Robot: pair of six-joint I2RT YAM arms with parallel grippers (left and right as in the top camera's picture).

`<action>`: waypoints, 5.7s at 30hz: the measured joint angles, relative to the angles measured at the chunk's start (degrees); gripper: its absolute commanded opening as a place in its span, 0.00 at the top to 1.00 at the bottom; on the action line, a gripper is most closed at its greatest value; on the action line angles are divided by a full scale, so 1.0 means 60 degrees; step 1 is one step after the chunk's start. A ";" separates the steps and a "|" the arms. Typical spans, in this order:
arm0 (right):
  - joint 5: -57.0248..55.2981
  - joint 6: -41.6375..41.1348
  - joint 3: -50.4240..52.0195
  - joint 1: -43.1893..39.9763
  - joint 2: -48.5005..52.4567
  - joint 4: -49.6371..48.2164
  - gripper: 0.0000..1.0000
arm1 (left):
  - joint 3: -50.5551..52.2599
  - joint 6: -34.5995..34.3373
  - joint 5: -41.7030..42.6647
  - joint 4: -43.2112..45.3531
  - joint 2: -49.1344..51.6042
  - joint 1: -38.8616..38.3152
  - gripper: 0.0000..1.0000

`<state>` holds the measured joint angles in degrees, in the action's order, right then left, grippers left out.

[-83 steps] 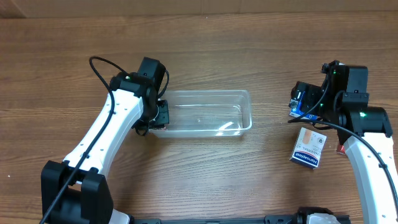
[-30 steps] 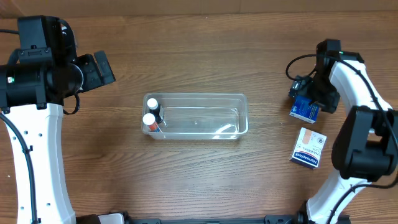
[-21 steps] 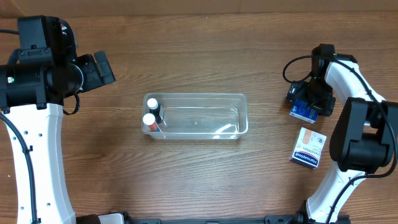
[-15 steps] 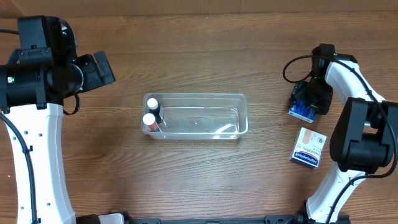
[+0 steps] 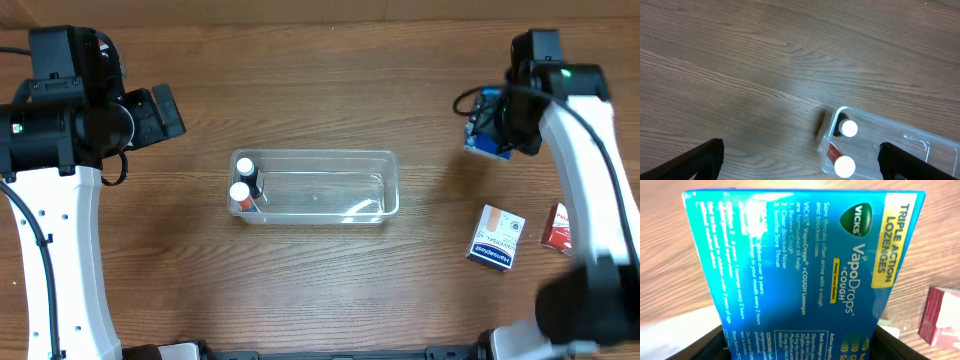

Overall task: Pack container
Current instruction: 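Place the blue Vicks box into the container's right end, then grasp the white Hansaplast box with the right gripper, then lower the Hansaplast box into the container beside the Vicks box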

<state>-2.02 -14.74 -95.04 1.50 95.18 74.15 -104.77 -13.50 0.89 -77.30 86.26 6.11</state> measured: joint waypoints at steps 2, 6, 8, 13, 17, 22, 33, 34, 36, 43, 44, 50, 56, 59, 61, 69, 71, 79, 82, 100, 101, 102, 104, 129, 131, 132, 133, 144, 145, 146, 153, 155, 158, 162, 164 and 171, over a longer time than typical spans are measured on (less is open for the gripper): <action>0.0091 -0.0033 -0.0087 0.1056 -0.1209 0.0463 0.33 | 0.0000 0.0029 0.0000 -0.0015 0.0000 0.0000 0.00; 0.0226 -0.0561 -0.0015 0.3177 -0.1603 0.0525 0.32 | 0.0000 0.0033 0.0000 -0.0015 0.0000 0.0000 0.00; 0.0240 -0.0787 0.0368 0.3891 -0.1439 -0.0022 0.32 | 0.0000 0.0033 0.0000 -0.0018 0.0000 0.0000 0.00; 0.0321 -0.1042 0.1421 0.4900 -0.0623 -0.1209 0.32 | 0.0000 0.0033 0.0000 -0.0087 0.0000 0.0000 0.00; 0.0302 -0.1053 0.1701 0.4918 0.0506 -0.1515 0.31 | 0.0000 0.0033 0.0000 -0.0113 0.0000 0.0000 0.00; 0.0277 -0.1045 0.1719 0.4921 0.1690 -0.1621 0.30 | 0.0000 0.0033 0.0000 -0.0113 0.0000 0.0000 0.00; 0.0299 -0.1038 0.1719 0.4783 0.1705 -0.1698 0.29 | 0.0000 0.0033 0.0000 -0.0117 0.0000 0.0000 0.00; 0.0295 -0.1038 0.1719 0.4779 0.1705 -0.1552 0.29 | 0.0000 0.0033 0.0000 -0.0117 0.0000 0.0000 0.00; 0.0317 -0.1038 0.1719 0.4776 0.1705 -0.1399 0.29 | 0.0000 0.0033 0.0000 -0.0117 0.0000 0.0000 0.00; 0.0342 -0.1038 0.1719 0.4776 0.1705 -0.0849 0.19 | 0.0000 0.0033 0.0000 -0.0117 0.0000 0.0000 0.00; 0.0342 -0.1031 0.1719 0.4776 0.1705 -0.0860 0.17 | 0.0000 0.0033 0.0000 -0.0117 0.0000 0.0000 0.00; 0.0368 -0.1016 0.1719 0.4768 0.1705 -0.1093 0.04 | 0.0000 0.0033 0.0000 -0.0142 0.0000 0.0000 0.00; 0.0124 -0.1016 0.1719 0.4765 0.1705 -0.1300 0.05 | 0.0000 0.0033 0.0000 -0.0153 0.0000 0.0000 0.00; -0.0459 -0.1031 0.1545 0.4765 0.1701 -0.0943 0.02 | 0.0000 0.0033 0.0000 -0.0157 0.0000 0.0000 0.00; -0.0841 -0.1151 0.1253 0.4681 0.1501 -0.0849 0.00 | 0.0000 0.0036 0.0000 -0.0157 0.0000 0.0000 0.00; -0.1453 -0.1967 0.0503 0.0004 -0.2532 0.1056 0.00 | 0.0000 0.0069 0.0000 -0.0153 0.0000 0.0000 0.00; -0.1348 -0.1749 0.0725 -0.0619 -0.2517 0.1322 0.00 | 0.0000 0.0069 0.0000 -0.0157 0.0000 0.0000 0.00; -0.0481 -0.1257 0.5952 -0.1858 -0.2237 -0.1504 0.00 | -0.0004 0.0073 0.0000 -0.0157 0.0000 0.0000 0.00; -0.0291 -0.1031 0.7140 -0.1869 -0.2226 -0.2470 0.00 | -0.0004 0.0073 0.0004 -0.0157 0.0000 0.0000 0.00; 0.0215 -0.0539 0.7788 -0.1869 -0.0896 -0.3625 0.20 | -0.0004 0.0073 0.0000 -0.0157 0.0000 0.0000 0.00; 0.0248 -0.0561 0.7788 -0.1869 -0.0896 -0.3628 0.22 | -0.0004 0.0073 0.0000 -0.0153 0.0000 0.0000 0.00; 0.0291 -0.0557 0.7788 -0.1869 -0.0896 -0.3636 0.25 | -0.0004 0.0073 0.0000 -0.0157 0.0000 0.0000 0.00; 0.0306 -0.0535 0.7788 -0.1869 -0.0896 -0.3639 0.27 | -0.0004 0.0073 0.0000 -0.0157 0.0000 0.0000 0.00; 0.0623 -0.1410 0.1661 0.4827 -0.1916 -0.1814 0.27 | -0.0004 0.0073 0.0000 -0.0157 0.0000 0.0000 0.00; 0.0656 -0.1559 0.1657 0.5435 -0.1432 -0.2189 0.27 | -0.0004 0.0073 0.0000 -0.0157 0.0000 0.0000 0.00; 0.0667 -0.1606 0.1657 0.5628 -0.1140 -0.2306 0.26 | -0.0004 0.0073 0.0000 -0.0157 0.0000 0.0000 0.00; 0.0685 -0.1647 0.1657 0.5799 -0.0769 -0.2419 0.27 | -0.0004 0.0073 0.0000 -0.0157 0.0000 0.0000 0.00; 0.0692 -0.2044 0.1661 0.5960 0.1708 -0.2998 0.27 | -0.0004 0.0073 0.0000 -0.0157 0.0000 0.0000 0.00; 0.0692 -0.2044 0.1661 0.5960 0.1730 -0.3005 0.27 | -0.0004 0.0073 0.0000 -0.0157 0.0000 0.0000 0.00; 0.0692 -0.2044 0.1661 0.5960 0.1741 -0.2998 0.27 | -0.0004 0.0073 0.0000 -0.0160 0.0000 0.0000 0.00; 0.0801 -0.2116 0.1661 0.5960 0.1821 -0.3013 0.27 | -0.0004 0.0073 0.0000 -0.0186 0.0000 0.0000 0.00; 0.0801 -0.2331 0.1661 0.5960 0.1832 -0.3075 0.27 | -0.0004 0.0073 0.0000 -0.0208 0.0000 0.0000 0.00; 0.0809 -0.2477 0.1661 0.5960 0.1847 -0.3202 0.27 | -0.0004 0.0073 0.0000 -0.0237 0.0000 0.0000 0.00; 0.0805 -0.2535 0.1683 0.5960 0.1854 -0.3260 0.26 | -0.0004 0.0073 0.0000 -0.0237 0.0000 0.0000 0.00; 0.0809 -0.2539 0.1785 0.5960 0.1858 -0.3311 0.22 | -0.0004 0.0073 0.0000 -0.0237 0.0000 0.0000 0.00; 0.0805 -0.2543 0.1851 0.5960 0.1865 -0.3351 0.00 | -0.0004 0.0073 -0.0004 -0.0270 0.0000 0.0000 0.00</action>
<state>2.81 -30.00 -83.94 37.26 106.37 54.04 -104.79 -13.06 0.86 -78.91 86.26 6.11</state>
